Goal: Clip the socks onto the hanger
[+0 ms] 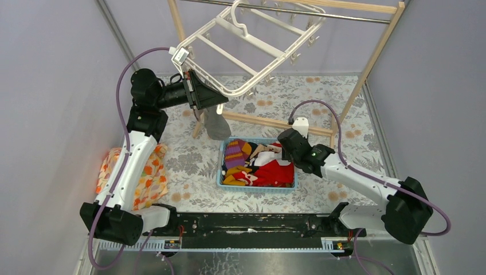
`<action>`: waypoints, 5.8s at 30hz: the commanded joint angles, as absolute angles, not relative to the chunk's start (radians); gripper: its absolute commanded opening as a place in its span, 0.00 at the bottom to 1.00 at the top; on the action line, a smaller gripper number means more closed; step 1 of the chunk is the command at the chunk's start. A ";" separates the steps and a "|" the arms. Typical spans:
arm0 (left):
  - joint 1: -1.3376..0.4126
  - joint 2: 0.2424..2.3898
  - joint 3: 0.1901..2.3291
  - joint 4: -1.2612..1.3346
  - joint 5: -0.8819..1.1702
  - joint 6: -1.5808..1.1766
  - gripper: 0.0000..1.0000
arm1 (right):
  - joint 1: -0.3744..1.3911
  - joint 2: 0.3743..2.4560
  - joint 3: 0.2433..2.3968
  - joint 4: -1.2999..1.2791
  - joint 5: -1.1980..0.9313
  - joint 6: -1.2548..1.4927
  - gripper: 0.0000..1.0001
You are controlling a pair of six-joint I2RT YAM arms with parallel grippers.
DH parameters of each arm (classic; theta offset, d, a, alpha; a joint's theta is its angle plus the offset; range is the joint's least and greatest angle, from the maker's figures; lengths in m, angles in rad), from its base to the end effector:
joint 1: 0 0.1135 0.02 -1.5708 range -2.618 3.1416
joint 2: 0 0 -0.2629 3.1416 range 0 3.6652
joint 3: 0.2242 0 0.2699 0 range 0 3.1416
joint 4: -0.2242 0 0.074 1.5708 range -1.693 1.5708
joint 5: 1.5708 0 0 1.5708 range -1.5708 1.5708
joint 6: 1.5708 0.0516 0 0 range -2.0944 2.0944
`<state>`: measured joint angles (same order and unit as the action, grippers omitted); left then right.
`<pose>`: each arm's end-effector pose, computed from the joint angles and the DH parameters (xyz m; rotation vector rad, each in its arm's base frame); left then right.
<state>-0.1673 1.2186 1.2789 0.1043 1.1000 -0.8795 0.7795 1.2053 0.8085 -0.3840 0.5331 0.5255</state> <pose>0.2728 -0.0927 0.4520 0.4605 1.6630 -1.5669 0.2148 0.1754 0.2293 -0.0303 2.2230 0.0799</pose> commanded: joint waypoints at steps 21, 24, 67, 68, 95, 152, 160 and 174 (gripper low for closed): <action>-0.145 1.203 1.298 0.083 1.116 -0.856 0.00 | 0.740 1.029 1.068 -0.317 0.424 0.321 0.00; -0.145 1.201 1.298 0.083 1.115 -0.854 0.00 | 0.740 1.005 1.125 -0.308 0.405 0.290 0.00; -0.135 1.201 1.303 0.067 1.117 -0.827 0.00 | 1.138 0.923 0.743 -0.356 0.453 1.172 0.82; -0.135 1.200 1.303 0.067 1.117 -0.827 0.00 | 1.138 0.876 0.693 -0.378 0.455 1.260 0.78; -0.135 1.211 1.310 0.078 1.116 -0.844 0.00 | 1.138 0.659 0.389 -0.388 0.638 1.699 0.68; -0.135 1.207 1.305 0.158 1.147 -0.935 0.00 | 0.841 1.005 0.912 0.420 -0.516 0.803 0.00; -0.135 1.204 1.261 0.275 1.175 -1.027 0.00 | 0.812 1.205 0.976 0.715 -0.696 0.958 0.00; -0.129 1.208 1.202 0.459 1.201 -1.169 0.00 | 0.744 1.456 0.998 1.306 -0.626 1.266 0.00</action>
<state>-0.1364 1.2125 1.2102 0.3695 1.1587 -1.1328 0.7551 1.4475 0.9340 1.0767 -0.6472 1.1889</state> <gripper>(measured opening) 0.273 0.020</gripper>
